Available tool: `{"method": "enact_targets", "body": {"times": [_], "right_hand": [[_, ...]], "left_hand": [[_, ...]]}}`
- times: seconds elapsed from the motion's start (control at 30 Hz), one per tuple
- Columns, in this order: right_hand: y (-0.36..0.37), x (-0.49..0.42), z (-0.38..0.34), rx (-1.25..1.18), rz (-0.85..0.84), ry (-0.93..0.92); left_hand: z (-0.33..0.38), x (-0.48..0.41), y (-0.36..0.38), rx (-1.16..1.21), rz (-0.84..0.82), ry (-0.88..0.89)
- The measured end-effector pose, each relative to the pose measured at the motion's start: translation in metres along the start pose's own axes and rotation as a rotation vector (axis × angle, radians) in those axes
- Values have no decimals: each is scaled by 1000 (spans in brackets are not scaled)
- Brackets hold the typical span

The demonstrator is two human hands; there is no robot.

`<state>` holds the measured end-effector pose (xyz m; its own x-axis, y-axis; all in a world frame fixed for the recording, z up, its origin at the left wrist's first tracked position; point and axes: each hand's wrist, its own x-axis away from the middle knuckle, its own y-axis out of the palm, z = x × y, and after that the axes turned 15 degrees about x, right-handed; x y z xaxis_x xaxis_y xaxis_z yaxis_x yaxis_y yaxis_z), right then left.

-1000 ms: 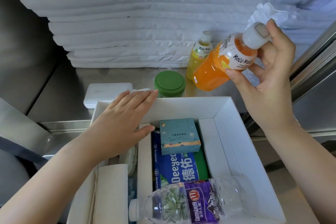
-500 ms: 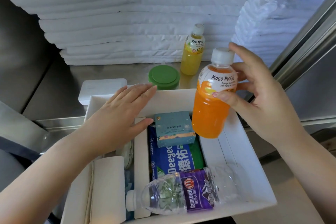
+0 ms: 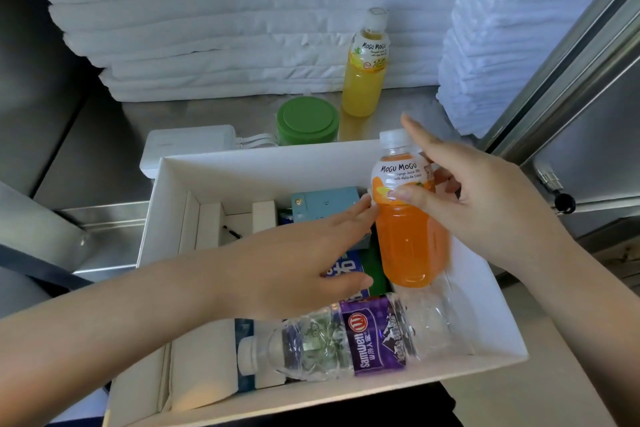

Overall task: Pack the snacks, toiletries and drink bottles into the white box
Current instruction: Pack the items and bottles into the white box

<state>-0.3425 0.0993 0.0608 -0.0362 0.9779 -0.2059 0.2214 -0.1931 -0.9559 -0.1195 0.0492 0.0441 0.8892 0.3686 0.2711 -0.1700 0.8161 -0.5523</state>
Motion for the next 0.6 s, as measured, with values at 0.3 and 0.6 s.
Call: {"method": "enact_targets", "body": {"times": [0.3,0.6], "right_hand": [[3,2,-5,196,1,-50],[2,0,-11,326,47,-71]], "left_hand": [[8,-7,3,27,176,-42],[13,-25,7,-40,227,48]]}}
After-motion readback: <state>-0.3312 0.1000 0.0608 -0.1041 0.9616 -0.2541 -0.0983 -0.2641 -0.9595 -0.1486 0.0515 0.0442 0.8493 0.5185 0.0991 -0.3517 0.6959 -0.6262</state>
